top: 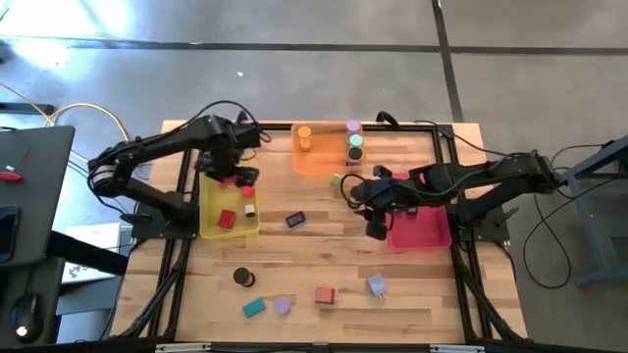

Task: Pick & Place Office items
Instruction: Put the red charger in the yellow bin

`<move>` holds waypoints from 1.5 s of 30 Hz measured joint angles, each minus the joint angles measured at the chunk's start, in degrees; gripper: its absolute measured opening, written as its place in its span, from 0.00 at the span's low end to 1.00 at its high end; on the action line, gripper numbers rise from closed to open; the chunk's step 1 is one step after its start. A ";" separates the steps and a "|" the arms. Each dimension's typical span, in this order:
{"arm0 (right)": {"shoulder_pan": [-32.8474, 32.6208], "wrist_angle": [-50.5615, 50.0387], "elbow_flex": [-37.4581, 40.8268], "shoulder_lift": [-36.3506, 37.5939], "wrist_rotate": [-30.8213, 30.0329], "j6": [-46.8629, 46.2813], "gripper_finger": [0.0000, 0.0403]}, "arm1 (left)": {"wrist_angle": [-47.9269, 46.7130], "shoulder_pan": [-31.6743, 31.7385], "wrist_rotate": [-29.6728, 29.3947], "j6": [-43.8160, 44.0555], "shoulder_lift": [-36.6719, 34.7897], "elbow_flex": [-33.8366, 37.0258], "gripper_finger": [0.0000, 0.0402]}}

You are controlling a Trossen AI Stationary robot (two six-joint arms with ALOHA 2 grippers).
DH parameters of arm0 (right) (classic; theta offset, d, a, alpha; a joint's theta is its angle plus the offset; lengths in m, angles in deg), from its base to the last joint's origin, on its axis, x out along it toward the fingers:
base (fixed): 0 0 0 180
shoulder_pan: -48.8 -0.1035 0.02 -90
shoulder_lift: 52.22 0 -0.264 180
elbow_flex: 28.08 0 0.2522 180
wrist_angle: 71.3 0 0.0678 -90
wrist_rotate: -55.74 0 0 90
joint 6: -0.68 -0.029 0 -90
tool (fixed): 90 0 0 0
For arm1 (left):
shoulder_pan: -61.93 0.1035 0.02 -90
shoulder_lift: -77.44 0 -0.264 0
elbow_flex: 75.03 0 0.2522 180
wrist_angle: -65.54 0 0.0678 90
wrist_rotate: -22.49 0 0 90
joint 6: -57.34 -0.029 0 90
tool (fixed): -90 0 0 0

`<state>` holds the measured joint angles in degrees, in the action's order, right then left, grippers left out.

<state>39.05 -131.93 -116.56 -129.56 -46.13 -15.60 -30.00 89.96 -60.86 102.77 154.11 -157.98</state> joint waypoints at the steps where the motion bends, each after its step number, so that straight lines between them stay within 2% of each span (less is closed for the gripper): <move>1: 0.05 0.04 0.00 0.00 -0.79 0.02 0.37 | -1.40 -0.25 -2.70 0.56 -0.41 0.00 0.65; 7: 1.20 0.97 0.00 0.00 -2.56 1.10 0.37 | -2.50 -2.37 -8.73 1.67 -0.85 0.27 0.65; 13: 2.04 1.22 0.00 0.02 -1.69 1.52 0.37 | -2.37 -2.97 -9.51 1.63 -0.85 5.36 0.65; 19: 2.00 1.73 1.14 0.09 -1.62 1.37 0.37 | 6.81 -2.93 -5.81 0.41 -0.85 14.11 0.65; 30: 2.00 3.16 2.58 0.09 -0.15 0.91 0.37 | 17.85 -2.93 -6.67 5.03 -0.85 25.00 0.65; 38: 2.00 4.30 2.58 0.09 -0.16 1.02 0.37 | 18.73 -2.92 -9.03 10.13 -0.85 26.03 0.67; 45: 2.00 5.14 2.58 0.07 0.18 1.08 0.37 | 19.60 -2.93 -11.67 6.37 -0.83 26.03 0.72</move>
<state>41.05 -126.80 -113.98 -129.49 -45.95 -14.52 -10.40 87.04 -72.52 109.15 153.28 -131.94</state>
